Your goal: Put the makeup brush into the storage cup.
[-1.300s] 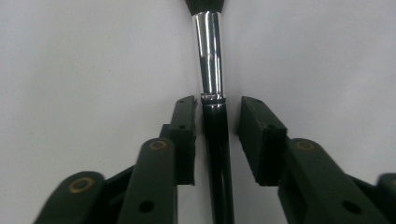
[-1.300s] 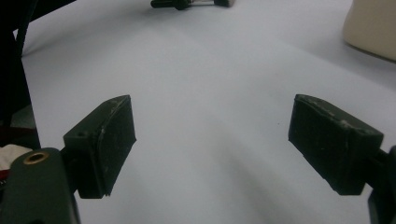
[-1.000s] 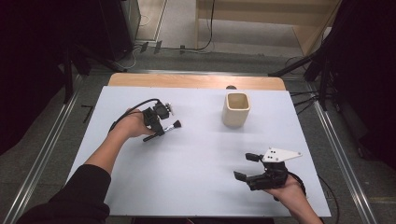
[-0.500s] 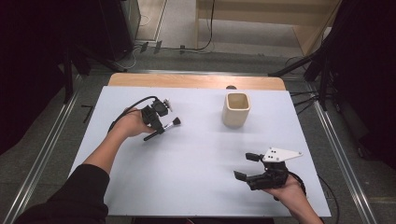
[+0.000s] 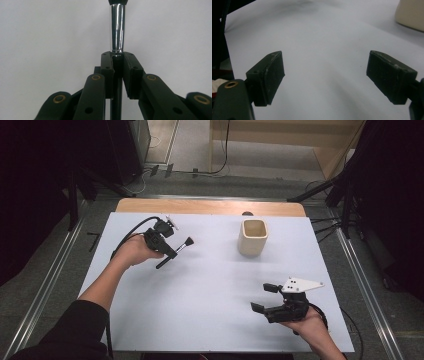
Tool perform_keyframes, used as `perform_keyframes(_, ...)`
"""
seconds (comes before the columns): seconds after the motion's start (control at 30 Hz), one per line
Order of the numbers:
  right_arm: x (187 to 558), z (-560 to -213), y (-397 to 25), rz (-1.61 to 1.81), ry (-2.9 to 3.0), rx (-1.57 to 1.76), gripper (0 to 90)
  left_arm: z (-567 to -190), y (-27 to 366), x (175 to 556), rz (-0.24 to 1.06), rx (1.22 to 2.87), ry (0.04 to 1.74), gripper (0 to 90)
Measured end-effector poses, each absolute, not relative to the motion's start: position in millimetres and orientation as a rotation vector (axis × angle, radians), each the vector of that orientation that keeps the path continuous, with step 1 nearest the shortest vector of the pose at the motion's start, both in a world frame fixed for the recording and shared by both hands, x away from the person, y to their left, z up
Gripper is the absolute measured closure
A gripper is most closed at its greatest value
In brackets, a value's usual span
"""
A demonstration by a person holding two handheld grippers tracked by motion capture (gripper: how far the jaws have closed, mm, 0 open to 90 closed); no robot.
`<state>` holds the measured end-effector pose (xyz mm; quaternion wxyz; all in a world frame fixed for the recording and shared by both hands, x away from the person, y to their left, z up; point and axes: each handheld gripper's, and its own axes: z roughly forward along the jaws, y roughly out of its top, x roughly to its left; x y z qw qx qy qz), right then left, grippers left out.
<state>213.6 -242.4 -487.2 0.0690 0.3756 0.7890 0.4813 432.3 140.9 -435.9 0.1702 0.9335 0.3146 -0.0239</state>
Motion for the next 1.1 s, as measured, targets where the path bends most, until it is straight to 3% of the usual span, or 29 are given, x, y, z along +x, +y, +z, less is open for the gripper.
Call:
perform_keyframes(0.47,215,-485,-243,1.447,2.366,1.164,18.5,-424,146,412,-0.143,2.420,0.894,80.4)
perform_keyframes(1.1,216,-482,-238,1.466,2.375,1.150,17.6,-427,144,379,-0.166,2.250,0.847,80.3)
